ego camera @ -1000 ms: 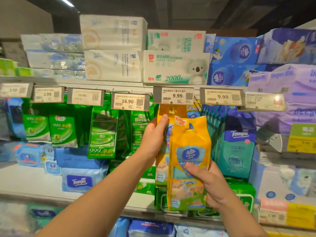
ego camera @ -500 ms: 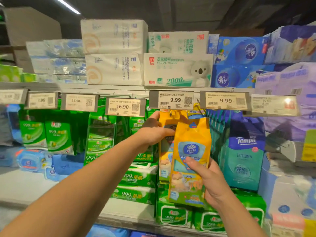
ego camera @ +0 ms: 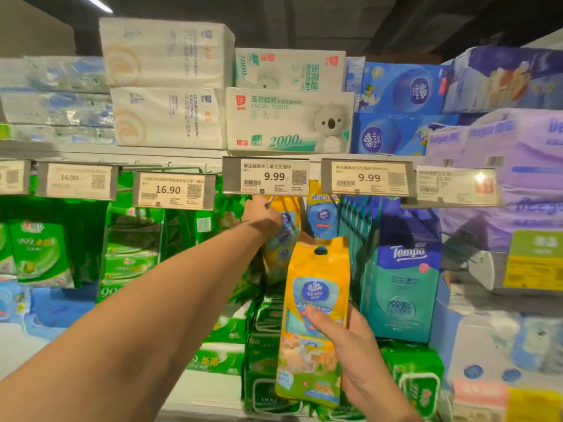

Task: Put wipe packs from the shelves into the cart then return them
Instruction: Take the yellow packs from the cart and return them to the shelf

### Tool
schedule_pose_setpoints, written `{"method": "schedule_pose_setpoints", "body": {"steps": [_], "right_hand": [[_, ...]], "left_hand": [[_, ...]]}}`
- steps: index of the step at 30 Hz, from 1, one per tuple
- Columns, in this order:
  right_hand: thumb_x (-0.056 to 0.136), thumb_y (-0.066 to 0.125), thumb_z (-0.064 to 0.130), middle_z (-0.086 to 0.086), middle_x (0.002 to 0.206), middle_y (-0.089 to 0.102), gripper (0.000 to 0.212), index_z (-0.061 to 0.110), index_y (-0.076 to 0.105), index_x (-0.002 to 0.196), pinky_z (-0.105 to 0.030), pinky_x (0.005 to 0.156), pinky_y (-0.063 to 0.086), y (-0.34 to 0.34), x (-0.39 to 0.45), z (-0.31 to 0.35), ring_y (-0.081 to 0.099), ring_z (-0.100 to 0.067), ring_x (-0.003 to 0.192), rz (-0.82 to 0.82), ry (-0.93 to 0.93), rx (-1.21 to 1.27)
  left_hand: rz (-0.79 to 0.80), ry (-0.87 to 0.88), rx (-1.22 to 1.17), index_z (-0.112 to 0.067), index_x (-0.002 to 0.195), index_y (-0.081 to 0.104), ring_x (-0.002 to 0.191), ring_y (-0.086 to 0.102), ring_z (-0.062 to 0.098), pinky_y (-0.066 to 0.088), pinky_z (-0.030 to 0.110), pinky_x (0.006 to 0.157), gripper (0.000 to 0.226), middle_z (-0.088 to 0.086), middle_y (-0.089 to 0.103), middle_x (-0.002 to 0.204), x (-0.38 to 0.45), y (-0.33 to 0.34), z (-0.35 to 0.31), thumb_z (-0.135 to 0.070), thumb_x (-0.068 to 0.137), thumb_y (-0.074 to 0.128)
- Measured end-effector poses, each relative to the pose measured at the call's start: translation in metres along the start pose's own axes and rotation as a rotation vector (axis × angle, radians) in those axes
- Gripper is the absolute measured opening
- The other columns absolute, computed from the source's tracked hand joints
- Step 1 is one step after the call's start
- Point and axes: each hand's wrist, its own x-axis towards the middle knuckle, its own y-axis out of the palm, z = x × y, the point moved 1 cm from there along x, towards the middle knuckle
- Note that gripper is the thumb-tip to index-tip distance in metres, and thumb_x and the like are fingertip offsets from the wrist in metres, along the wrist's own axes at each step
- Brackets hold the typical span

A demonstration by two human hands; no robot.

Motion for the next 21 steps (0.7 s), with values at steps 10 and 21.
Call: {"method": "schedule_pose_setpoints", "body": {"steps": [10,21], "right_hand": [[0.07,0.079,0.018,-0.008,0.107,0.076,0.054,0.015,0.064,0.122,-0.038,0.076,0.059,0.01,-0.014,0.016,0.074,-0.027,0.097,-0.003,-0.118,-0.06],[0.071,0.082,0.029,-0.011,0.11,0.075,0.057,0.013,0.062,0.122,-0.047,0.086,0.057,0.073,-0.007,0.013,0.072,-0.032,0.099,0.066,-0.214,-0.036]], "left_hand": [[-0.08,0.155,-0.484,-0.015,0.148,0.041,0.135,0.048,0.031,0.039,0.043,0.113,0.076,0.015,0.046,0.15,-0.032,0.004,0.016,-0.029,0.074,0.044],[0.178,0.319,-0.913,-0.011,0.085,0.072,0.077,0.068,0.019,0.054,0.036,0.074,0.01,0.006,0.076,0.084,-0.12,-0.049,0.075,-0.015,0.093,0.067]]}}
